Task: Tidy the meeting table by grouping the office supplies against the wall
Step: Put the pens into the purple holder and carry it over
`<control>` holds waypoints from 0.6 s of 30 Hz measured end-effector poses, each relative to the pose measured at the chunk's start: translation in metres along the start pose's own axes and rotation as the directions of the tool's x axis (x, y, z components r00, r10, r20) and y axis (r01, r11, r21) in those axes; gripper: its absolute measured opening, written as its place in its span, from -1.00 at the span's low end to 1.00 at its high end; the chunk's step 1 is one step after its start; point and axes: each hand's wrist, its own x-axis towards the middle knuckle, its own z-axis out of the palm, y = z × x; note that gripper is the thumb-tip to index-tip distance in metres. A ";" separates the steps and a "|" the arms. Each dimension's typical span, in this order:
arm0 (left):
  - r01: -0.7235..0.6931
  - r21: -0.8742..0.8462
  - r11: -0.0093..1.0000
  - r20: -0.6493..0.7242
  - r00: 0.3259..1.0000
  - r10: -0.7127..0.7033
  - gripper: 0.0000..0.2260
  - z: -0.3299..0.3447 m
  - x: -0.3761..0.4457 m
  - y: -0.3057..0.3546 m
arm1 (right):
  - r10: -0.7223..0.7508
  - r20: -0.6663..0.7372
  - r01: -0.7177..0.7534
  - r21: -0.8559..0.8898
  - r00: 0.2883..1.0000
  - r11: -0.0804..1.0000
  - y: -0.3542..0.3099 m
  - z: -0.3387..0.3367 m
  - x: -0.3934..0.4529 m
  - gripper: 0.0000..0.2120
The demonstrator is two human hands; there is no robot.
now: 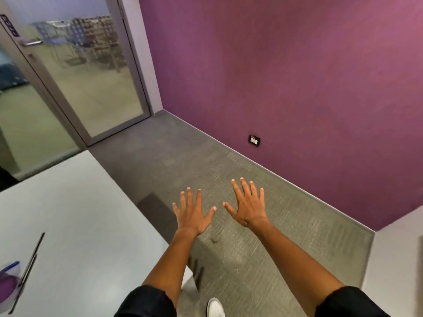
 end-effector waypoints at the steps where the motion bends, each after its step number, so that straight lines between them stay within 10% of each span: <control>1: 0.011 -0.007 1.000 0.001 1.000 -0.011 -0.25 -0.004 0.015 0.003 | -0.004 0.008 0.004 -0.002 1.000 1.000 0.004 -0.002 0.016 -0.21; 18: 0.425 -0.067 0.903 -0.035 0.903 -0.428 -0.25 -0.027 0.212 0.002 | -0.449 0.120 0.454 -0.013 0.885 0.891 -0.012 -0.006 0.316 -0.21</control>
